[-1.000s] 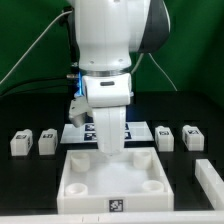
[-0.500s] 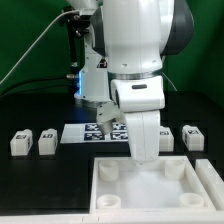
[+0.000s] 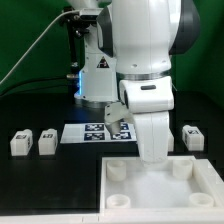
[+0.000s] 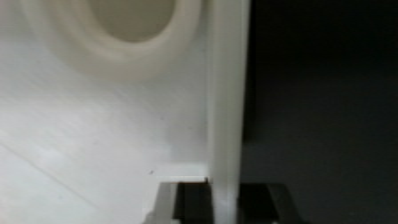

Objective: Assemble one leg

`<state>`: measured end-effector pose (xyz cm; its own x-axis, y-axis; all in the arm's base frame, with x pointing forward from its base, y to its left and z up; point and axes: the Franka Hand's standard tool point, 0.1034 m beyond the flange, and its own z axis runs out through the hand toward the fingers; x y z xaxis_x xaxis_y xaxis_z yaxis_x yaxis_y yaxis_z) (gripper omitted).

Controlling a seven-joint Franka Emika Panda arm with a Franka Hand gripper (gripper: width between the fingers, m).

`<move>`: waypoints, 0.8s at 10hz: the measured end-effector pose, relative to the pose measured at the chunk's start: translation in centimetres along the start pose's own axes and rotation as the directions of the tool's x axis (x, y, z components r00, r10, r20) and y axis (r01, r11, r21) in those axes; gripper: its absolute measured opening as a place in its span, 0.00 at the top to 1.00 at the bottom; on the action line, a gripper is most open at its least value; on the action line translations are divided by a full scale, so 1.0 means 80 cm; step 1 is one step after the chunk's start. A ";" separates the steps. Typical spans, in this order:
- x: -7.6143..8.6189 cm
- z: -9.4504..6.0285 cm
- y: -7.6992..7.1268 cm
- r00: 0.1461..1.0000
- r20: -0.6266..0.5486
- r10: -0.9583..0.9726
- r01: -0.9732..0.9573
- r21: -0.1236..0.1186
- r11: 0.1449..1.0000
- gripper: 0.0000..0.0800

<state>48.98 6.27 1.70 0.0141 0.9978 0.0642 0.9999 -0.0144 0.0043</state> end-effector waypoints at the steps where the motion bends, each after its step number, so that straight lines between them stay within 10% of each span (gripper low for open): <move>1: 0.000 0.000 0.000 1.000 0.000 0.000 0.000 0.000 1.000 0.93; 2: -0.001 0.000 0.000 1.000 0.000 0.002 -0.002 0.001 1.000 0.93; 6: -0.003 0.000 0.000 1.000 0.000 0.005 -0.005 0.001 1.000 0.31; 8: -0.003 0.000 0.000 1.000 0.000 0.005 -0.005 0.001 1.000 0.23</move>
Offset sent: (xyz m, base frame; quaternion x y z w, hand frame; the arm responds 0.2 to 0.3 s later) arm 0.0000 0.0000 0.0000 0.0000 0.0000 0.0000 1.0000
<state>48.99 6.00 1.68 0.0193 0.9978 0.0638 0.9998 -0.0196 0.0033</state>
